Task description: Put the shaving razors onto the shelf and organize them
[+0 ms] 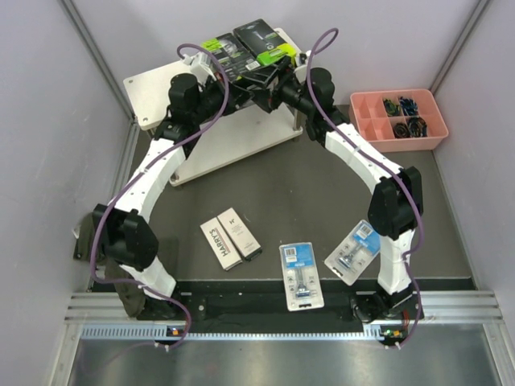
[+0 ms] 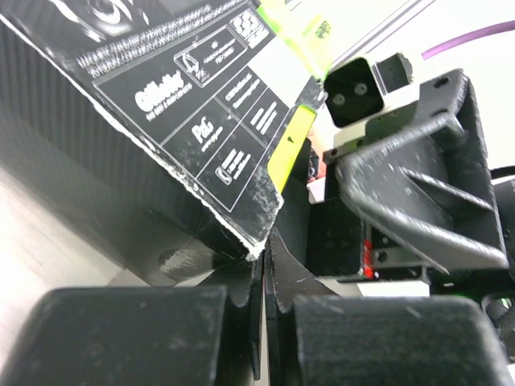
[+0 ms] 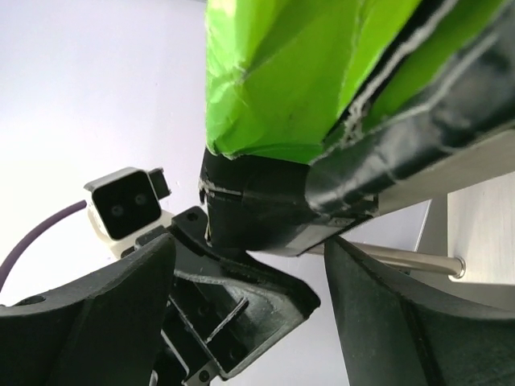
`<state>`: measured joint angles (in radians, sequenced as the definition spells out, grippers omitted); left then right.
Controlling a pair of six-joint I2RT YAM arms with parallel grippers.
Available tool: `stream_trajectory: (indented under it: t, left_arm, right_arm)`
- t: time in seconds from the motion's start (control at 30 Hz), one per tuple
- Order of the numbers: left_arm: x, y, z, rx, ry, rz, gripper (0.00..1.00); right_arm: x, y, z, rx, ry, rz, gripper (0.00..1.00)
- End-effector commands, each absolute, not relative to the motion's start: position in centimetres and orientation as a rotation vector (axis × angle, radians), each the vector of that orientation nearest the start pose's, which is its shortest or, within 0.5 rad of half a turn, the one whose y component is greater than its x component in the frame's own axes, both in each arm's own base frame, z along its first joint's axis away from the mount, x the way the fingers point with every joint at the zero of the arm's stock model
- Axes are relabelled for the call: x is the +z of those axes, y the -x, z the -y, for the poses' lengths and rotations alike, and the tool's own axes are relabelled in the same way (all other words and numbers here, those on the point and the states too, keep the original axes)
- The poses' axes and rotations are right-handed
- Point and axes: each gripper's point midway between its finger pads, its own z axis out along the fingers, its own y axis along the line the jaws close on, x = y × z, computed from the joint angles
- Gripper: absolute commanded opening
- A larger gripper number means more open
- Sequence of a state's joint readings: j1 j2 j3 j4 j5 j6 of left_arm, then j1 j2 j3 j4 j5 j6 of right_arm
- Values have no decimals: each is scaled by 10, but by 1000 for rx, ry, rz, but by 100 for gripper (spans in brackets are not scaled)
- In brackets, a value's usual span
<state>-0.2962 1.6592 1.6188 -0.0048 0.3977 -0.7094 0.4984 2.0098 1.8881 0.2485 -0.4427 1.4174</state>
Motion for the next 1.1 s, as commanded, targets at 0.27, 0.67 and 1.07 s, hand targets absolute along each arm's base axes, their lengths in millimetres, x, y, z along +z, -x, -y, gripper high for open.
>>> stream_trajectory:
  t: [0.27,0.67,1.07]
  left_arm:
    - [412,-477,244,-1123,-24,-1637,0]
    - [414,-433,252,-1231,-160,-1603,28]
    - [384,-365,231,-1193,-152,-1665,91]
  right_arm:
    - [438,-431,-361,1835,-270,-1648,79]
    - [438,-393,-340,1780,-228,-1663,84]
    - [388,-354,-312,1581,-209,-1817,90]
